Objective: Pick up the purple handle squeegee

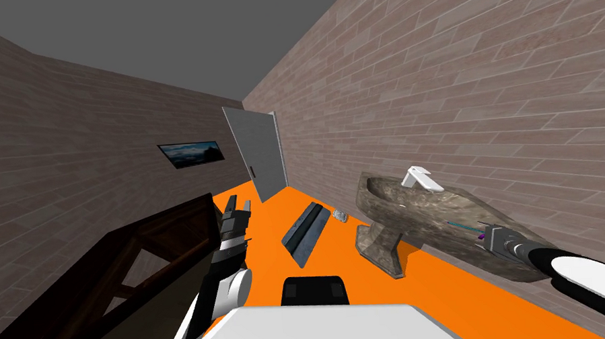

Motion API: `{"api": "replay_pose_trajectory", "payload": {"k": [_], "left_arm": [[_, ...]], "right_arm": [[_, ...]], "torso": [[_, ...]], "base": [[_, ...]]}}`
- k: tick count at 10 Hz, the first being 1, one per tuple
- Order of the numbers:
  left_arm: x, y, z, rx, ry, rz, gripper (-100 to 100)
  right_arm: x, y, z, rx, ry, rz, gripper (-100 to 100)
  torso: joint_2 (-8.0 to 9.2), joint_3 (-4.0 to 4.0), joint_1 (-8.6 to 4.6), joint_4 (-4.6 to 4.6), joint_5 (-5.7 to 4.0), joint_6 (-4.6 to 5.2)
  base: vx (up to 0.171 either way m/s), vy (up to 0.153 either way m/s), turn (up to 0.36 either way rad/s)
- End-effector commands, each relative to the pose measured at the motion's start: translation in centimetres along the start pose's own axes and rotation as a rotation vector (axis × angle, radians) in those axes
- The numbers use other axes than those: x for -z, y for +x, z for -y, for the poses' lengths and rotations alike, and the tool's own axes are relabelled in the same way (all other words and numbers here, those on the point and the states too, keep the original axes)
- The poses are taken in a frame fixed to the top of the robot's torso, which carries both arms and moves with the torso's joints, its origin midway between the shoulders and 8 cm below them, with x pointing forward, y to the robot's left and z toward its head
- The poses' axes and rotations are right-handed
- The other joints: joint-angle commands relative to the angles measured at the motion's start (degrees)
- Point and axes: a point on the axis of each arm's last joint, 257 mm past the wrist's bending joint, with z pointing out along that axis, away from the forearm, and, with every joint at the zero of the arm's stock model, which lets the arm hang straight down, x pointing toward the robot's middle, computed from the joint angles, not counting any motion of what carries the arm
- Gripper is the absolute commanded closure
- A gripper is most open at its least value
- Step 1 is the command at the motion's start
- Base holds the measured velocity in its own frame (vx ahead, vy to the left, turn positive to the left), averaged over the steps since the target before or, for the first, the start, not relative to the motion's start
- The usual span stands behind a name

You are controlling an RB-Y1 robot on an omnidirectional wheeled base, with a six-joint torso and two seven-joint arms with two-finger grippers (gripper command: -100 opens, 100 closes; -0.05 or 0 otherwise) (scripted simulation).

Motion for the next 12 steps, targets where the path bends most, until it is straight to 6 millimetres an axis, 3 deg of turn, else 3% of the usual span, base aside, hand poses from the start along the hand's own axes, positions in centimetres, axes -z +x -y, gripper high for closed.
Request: {"api": "replay_pose_trajectory", "payload": {"k": [1, 2, 3, 4, 5, 9, 11, 12], "left_arm": [[0.0, 0.0, 0.0, 0.000, 0.000, 0.000, 0], [0.0, 0.0, 0.0, 0.000, 0.000, 0.000, 0], [0.0, 0.0, 0.0, 0.000, 0.000, 0.000, 0], [0.0, 0.0, 0.0, 0.000, 0.000, 0.000, 0], [0.0, 0.0, 0.0, 0.000, 0.000, 0.000, 0], [0.0, 0.0, 0.0, 0.000, 0.000, 0.000, 0], [0.0, 0.0, 0.0, 0.000, 0.000, 0.000, 0], [0.0, 0.0, 0.0, 0.000, 0.000, 0.000, 0]], "right_arm": [[0.2, 1.3, 1.0, 0.046, 0.007, -0.027, -100], [0.1, 0.7, 0.5, 0.020, 0.005, -0.015, -100], [0.1, 0.8, 0.5, 0.025, 0.006, -0.017, 0], [0.1, 0.8, 0.5, 0.025, 0.006, -0.017, -100], [0.1, 0.8, 0.5, 0.025, 0.006, -0.017, 100], [0.1, 0.8, 0.5, 0.025, 0.006, -0.017, 100], [0.2, 0.3, 0.4, 0.022, -0.028, 0.000, -100], [0.3, 0.1, 0.3, 0.022, -0.043, 0.007, -100]], "torso": [[0.00, 0.00, 0.00, 0.00, 0.00, 0.00], [-0.04, -0.01, 0.00, 0.00, 0.01, -0.02], [0.01, 0.01, 0.00, 0.00, 0.00, 0.00], [0.08, 0.05, 0.01, 0.02, 0.00, 0.00], [0.10, 0.06, 0.01, 0.03, 0.00, 0.01], [0.13, 0.08, 0.02, 0.03, 0.00, 0.01], [0.13, 0.08, 0.02, 0.03, 0.00, 0.01], [0.10, 0.06, -0.06, 0.03, 0.00, 0.01]], "base": [[0.040, -0.002, 0.055], [0.025, -0.004, 0.016], [0.000, 0.000, 0.000], [0.000, 0.000, 0.000], [0.000, 0.000, 0.000], [0.000, 0.000, 0.000], [0.005, -0.013, -0.008], [0.027, -0.045, -0.009]]}}
